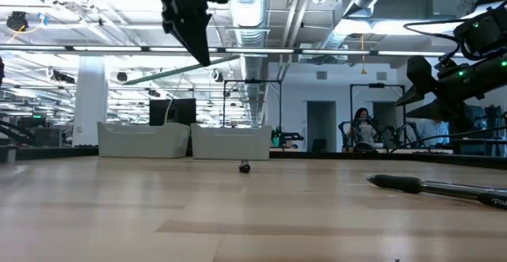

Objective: Sort pens & pencils
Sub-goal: Put the green pencil into the left gray bin

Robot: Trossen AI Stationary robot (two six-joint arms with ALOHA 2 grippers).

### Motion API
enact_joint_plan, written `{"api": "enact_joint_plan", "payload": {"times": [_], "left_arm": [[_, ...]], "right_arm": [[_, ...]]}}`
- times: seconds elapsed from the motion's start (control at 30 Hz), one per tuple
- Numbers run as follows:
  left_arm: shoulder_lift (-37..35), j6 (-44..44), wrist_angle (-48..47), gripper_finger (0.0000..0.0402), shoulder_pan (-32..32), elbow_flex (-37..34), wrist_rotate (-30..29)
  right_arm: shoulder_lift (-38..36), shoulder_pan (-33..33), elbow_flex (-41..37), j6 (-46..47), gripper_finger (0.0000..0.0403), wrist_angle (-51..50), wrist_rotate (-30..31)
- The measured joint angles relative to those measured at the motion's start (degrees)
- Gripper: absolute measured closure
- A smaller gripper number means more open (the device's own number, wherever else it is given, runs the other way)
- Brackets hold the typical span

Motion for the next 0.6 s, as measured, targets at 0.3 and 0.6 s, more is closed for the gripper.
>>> {"api": "enact_joint_plan", "payload": {"times": [0.3, 0.6], "left_arm": [[-3.9, 12.5, -2.6, 0.0394, 15.0, 0.0, -0.9], [-3.7, 23.0, -4.6, 0.0394, 27.1, 0.0, -2.5]], "right_arm": [[0.0, 0.0, 0.0, 1.7, 0.0191, 0.0, 0.0], [0.0, 0.0, 0.0, 1.6, 0.0191, 0.0, 0.0]]}}
